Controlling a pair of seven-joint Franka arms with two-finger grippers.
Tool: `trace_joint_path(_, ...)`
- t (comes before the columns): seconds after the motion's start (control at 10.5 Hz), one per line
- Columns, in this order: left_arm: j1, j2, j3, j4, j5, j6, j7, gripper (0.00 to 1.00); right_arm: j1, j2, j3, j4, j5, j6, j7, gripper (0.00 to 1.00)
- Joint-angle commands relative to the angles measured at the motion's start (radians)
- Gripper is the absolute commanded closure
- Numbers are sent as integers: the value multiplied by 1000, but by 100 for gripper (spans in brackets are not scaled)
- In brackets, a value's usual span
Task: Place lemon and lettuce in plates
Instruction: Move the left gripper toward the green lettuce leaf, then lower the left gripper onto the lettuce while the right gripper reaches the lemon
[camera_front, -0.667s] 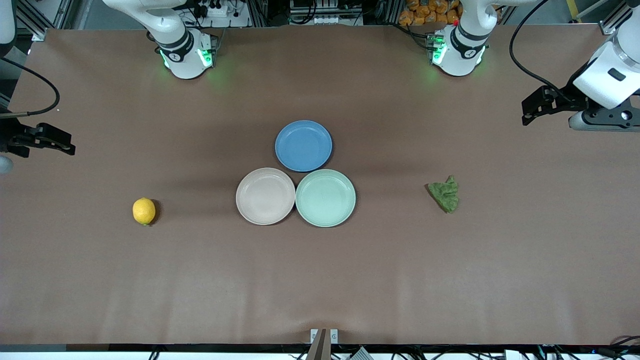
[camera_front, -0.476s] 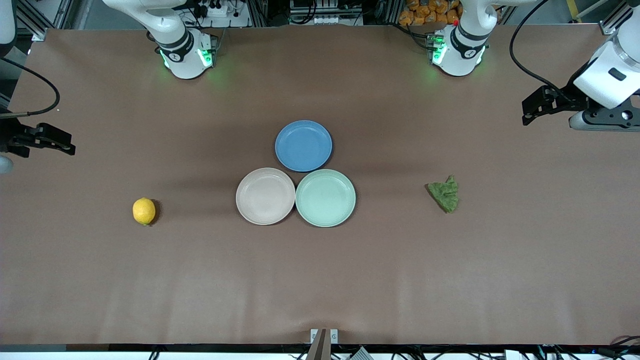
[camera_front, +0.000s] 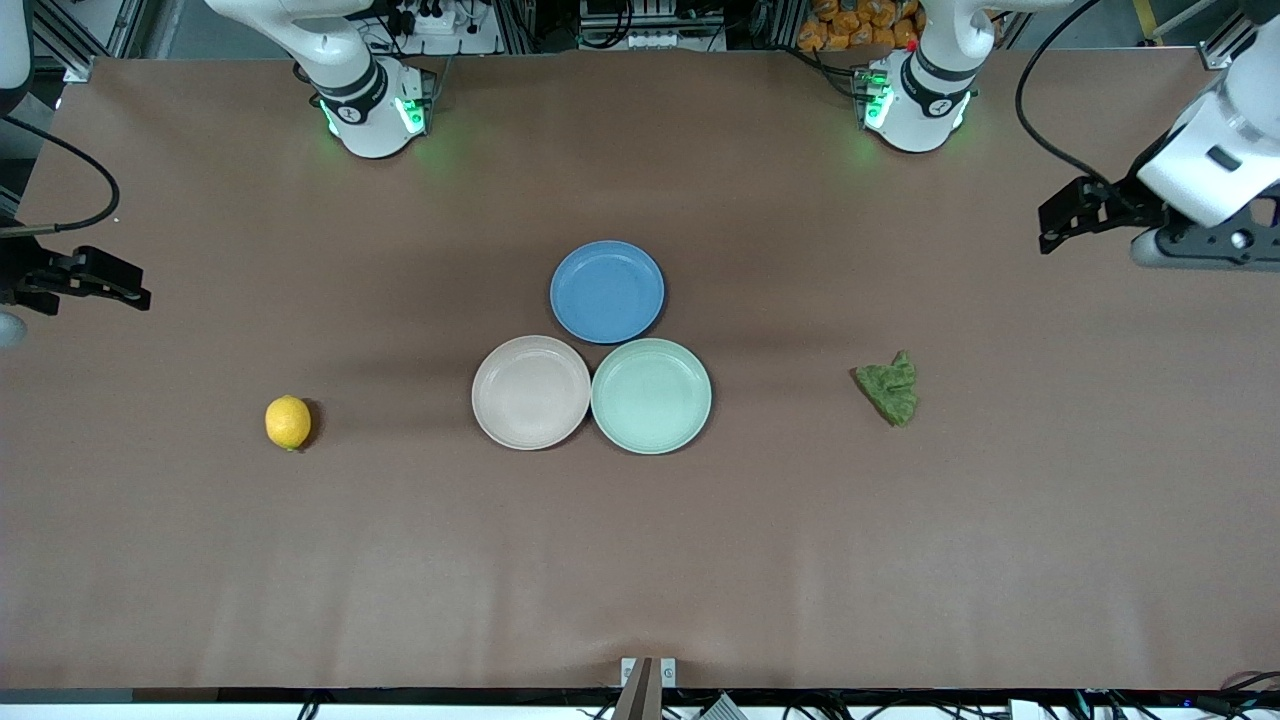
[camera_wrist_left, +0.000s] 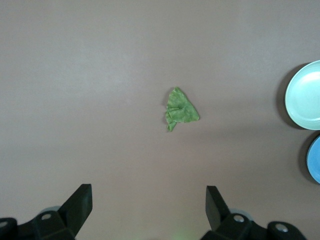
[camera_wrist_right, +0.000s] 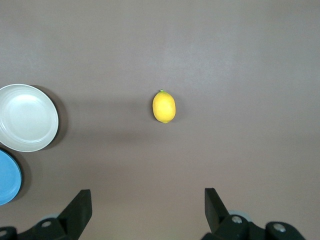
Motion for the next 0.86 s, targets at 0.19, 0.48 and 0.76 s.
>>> trace_joint_path(0.19,-23,181,-16,18,-19,46,1,0,-19,-19,7,-27,2,6,11,0)
trace_joint_path(0.48,-55,287,-21,13,-8,80,-83,0,-30,-15,7,-77,8,69,11,0)
trace_joint_path(0.76,-77,305,-24,-115,-8,235,-115,0,-34,-10,6,-218,8,225,9,0)
